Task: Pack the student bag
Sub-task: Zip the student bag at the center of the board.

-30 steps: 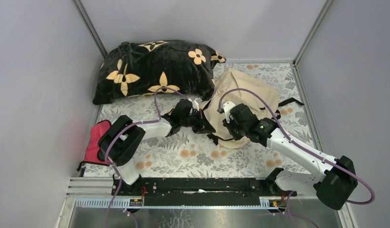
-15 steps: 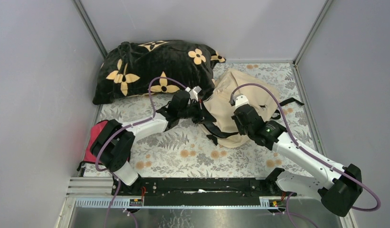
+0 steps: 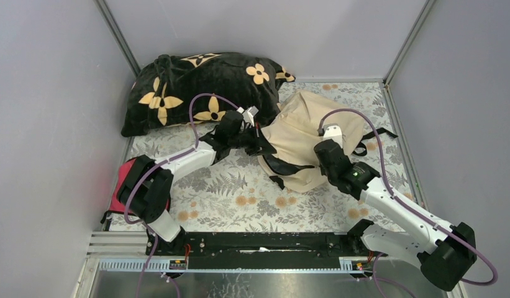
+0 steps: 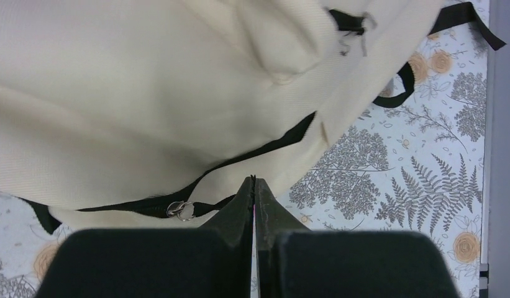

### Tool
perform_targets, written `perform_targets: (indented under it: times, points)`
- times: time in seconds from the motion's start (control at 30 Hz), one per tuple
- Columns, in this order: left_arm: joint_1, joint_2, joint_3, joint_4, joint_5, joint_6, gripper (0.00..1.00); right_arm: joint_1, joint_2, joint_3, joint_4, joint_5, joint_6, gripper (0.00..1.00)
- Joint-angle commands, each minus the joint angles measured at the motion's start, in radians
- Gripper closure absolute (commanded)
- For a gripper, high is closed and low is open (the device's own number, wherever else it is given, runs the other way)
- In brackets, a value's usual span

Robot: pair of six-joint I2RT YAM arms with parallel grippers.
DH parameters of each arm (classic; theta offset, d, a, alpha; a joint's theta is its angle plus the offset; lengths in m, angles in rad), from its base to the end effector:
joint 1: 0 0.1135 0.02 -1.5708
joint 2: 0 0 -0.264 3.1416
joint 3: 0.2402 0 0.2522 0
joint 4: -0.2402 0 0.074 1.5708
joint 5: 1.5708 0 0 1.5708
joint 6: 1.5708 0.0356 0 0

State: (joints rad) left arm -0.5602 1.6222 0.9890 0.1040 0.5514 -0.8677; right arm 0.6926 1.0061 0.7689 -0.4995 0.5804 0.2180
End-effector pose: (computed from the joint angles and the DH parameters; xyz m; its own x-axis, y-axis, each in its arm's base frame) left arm 0.2922 -0.2053 0.2279 -0.9140 -0.1937 -0.3564 0.2141 0.5158 -0.8295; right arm 0.1724 0.1177 0.2676 -0.5527 -0.2236 -0.8028 -0.1043 0.9743 -0.1995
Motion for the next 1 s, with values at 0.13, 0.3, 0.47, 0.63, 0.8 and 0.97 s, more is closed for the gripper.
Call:
perform_targets:
  times: [0.13,0.3,0.47,0.63,0.8,0.97]
  points:
    - [0.039,0.037,0.088,-0.067,0.0,0.113,1.0,-0.073,-0.036,0.027,0.049,-0.1,-0.011,1.0]
    - [0.016,0.039,0.203,-0.248,-0.098,0.259,0.49,-0.073,-0.011,0.098,0.076,-0.362,0.002,1.0]
    - [0.01,-0.014,0.27,-0.372,-0.213,0.336,0.33,-0.072,0.046,0.141,0.122,-0.534,0.051,1.0]
    - [-0.011,-0.138,0.261,-0.442,-0.451,0.32,0.4,-0.071,0.107,0.168,0.123,-0.579,0.069,1.0]
    - [-0.058,-0.262,0.184,-0.423,-0.535,0.307,0.45,-0.072,0.106,0.157,0.134,-0.579,0.076,1.0]
    - [-0.182,-0.254,0.102,-0.317,-0.395,0.259,0.44,-0.071,0.096,0.143,0.154,-0.616,0.09,1.0]
